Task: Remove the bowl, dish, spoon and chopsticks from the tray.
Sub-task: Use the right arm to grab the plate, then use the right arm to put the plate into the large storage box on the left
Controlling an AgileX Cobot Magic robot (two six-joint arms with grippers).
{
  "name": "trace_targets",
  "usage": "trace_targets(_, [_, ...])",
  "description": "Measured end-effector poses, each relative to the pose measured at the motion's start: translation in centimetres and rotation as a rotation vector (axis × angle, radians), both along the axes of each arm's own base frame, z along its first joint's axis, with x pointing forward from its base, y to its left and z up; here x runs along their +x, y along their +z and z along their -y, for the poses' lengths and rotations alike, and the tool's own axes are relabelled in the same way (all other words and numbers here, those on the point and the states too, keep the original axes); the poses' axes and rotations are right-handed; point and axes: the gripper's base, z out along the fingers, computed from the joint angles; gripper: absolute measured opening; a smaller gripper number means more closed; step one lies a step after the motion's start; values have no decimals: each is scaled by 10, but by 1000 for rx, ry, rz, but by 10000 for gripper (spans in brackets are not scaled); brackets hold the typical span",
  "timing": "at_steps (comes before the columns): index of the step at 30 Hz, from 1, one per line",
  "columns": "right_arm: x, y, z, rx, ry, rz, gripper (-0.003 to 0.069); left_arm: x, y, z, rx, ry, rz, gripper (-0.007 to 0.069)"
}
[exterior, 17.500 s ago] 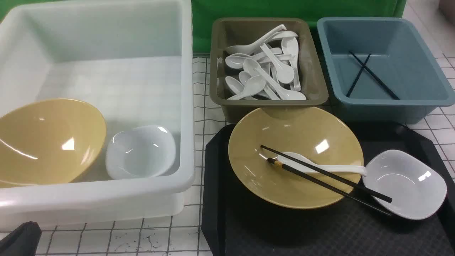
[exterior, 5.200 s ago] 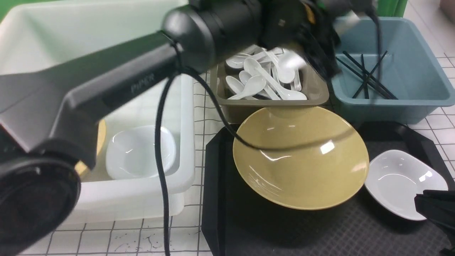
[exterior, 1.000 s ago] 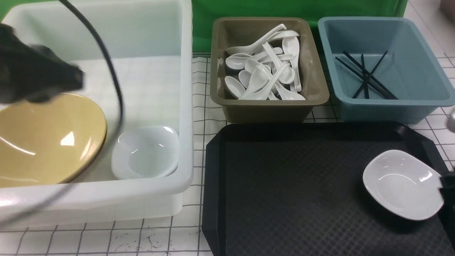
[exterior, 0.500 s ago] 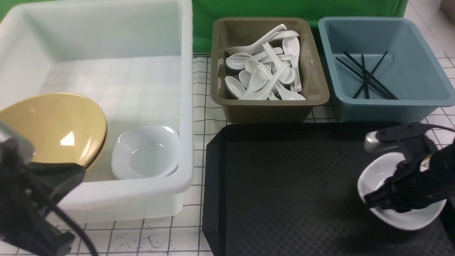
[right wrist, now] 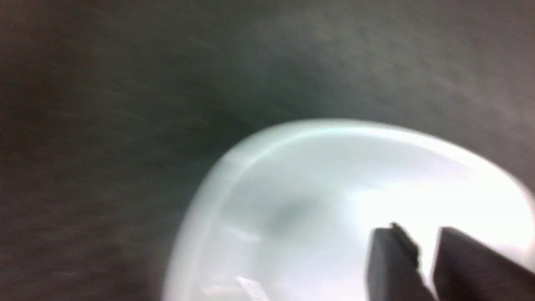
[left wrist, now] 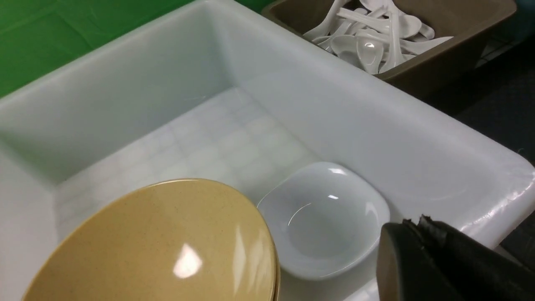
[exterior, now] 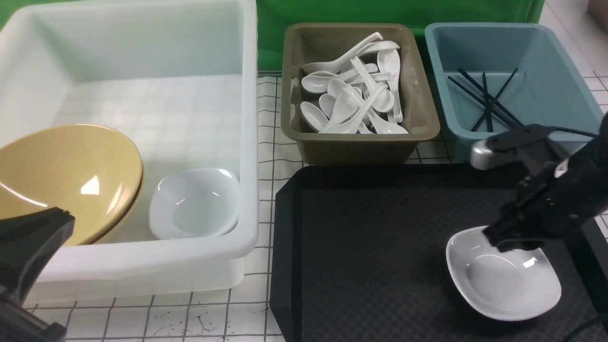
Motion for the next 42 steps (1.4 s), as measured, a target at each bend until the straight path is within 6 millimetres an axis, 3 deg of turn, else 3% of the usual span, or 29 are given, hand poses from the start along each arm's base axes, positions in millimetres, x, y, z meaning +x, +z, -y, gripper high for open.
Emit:
trace_targets(3, [-1,-7,17,-18,-68,-9,365,1,-3,1,-9,-1,12,-6])
trace_targets(6, [-4,-20,19,-15,-86,-27,430,3,-7,0,20,1,29,-6])
trace_targets(9, [-3,-34,19,-17,-92,-59,424,4,-7,-3,65,20,48,-6])
trace_targets(13, [-2,-38,18,-8,-101,-70,327,3,-6,-8,88,65,71,-6])
trace_targets(15, [-2,-32,16,16,-103,-81,242,0,-4,-13,90,106,94,-6])
trace_targets(17, [-1,-7,9,95,-67,-82,120,-7,-1,-24,61,200,124,-6])
trace_targets(18, [0,-1,8,104,-63,-69,113,-7,0,-26,56,217,127,-6])
trace_targets(22, [5,60,-16,226,49,94,70,-17,4,-42,-60,382,182,-6])
trace_targets(25, [11,123,-65,308,217,322,70,-22,0,-52,-171,488,226,-6])
trace_targets(26, [12,147,-97,350,313,411,70,-23,-6,-54,-219,518,244,-6])
trace_targets(27, [14,148,-102,353,322,421,70,-23,-6,-54,-230,523,249,-6])
trace_targets(30, [22,170,-167,423,450,526,70,-25,-13,-56,-279,542,273,-6])
trace_targets(31, [31,167,-196,459,458,531,70,-26,-15,-57,-297,541,286,-6])
trace_targets(32, [34,167,-198,460,457,533,70,-26,-15,-57,-298,539,288,-6])
trace_targets(33, [43,159,-222,487,455,508,70,-28,-15,-57,-316,536,299,-6])
trace_targets(35, [61,137,-250,491,446,438,70,-30,-14,-58,-328,536,311,-6])
trace_targets(38, [91,91,-277,434,396,286,71,-33,-14,-60,-337,540,321,-6])
trace_targets(42, [105,68,-294,417,367,185,81,-34,-14,-61,-347,544,323,-6])
